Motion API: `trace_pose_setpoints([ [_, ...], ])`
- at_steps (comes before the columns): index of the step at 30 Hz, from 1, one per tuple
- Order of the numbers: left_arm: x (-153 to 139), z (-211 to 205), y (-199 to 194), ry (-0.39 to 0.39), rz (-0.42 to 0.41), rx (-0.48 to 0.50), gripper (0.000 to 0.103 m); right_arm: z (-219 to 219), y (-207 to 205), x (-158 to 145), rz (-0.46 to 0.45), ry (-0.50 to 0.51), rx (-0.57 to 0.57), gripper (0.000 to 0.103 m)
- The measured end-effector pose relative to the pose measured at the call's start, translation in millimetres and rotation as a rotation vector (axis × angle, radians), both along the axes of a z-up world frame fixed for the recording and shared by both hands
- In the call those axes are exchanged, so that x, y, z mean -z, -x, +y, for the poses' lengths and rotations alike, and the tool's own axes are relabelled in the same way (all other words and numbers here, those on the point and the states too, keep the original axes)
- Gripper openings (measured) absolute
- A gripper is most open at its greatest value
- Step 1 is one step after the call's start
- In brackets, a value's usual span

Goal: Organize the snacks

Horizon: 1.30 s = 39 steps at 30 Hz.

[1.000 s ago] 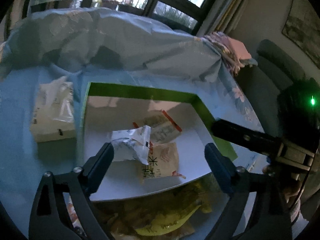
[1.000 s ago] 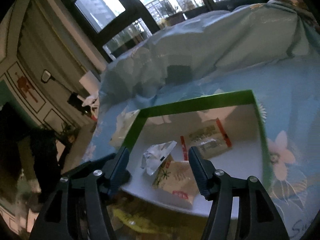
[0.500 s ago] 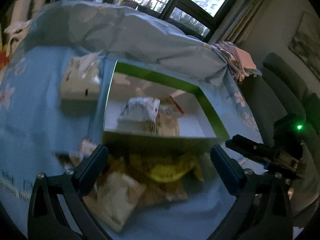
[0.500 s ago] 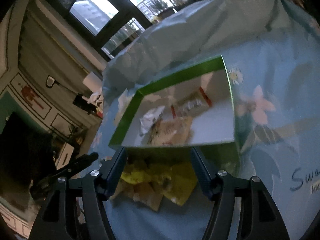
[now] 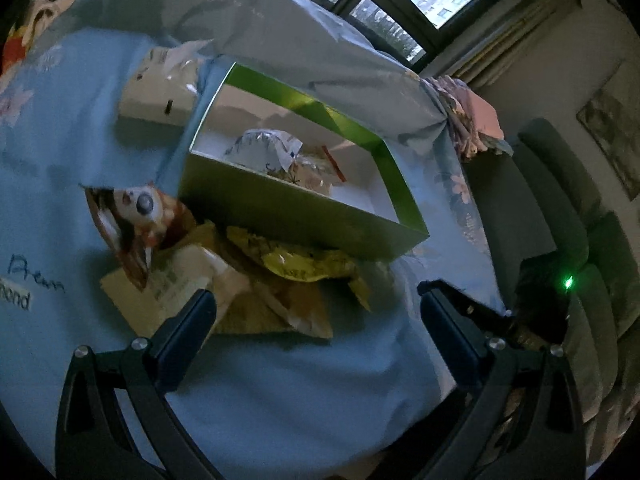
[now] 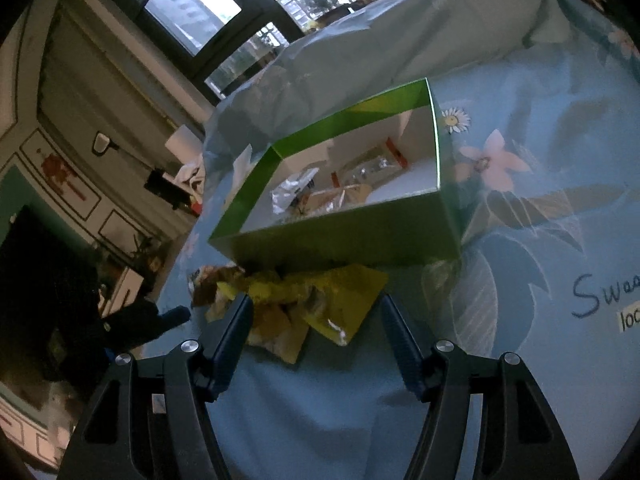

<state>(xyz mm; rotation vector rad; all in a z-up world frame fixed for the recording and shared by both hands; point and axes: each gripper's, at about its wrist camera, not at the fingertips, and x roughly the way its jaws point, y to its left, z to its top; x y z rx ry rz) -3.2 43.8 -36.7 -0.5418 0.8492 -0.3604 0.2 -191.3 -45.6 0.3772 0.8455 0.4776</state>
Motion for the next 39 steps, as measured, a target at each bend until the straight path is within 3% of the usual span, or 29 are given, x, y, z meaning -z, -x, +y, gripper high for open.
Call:
trace_pose_setpoints([
  [10, 4, 25, 2, 0.13, 0.055, -0.048, 0.102, 10, 15, 13, -0.015, 0.09, -0.014, 0.067],
  [23, 5, 1, -25, 0.219, 0.102, 0.041, 0.098, 14, 5, 21, -0.031, 0.147, -0.04, 0.067],
  [33, 19, -2, -49, 0.243, 0.214, 0.019, 0.096, 26, -1, 22, -0.062, 0.205, -0.071, 0.067],
  [39, 19, -7, -59, 0.169, 0.25, -0.005, 0.088, 35, -9, 26, -0.07, 0.245, -0.092, 0.067],
])
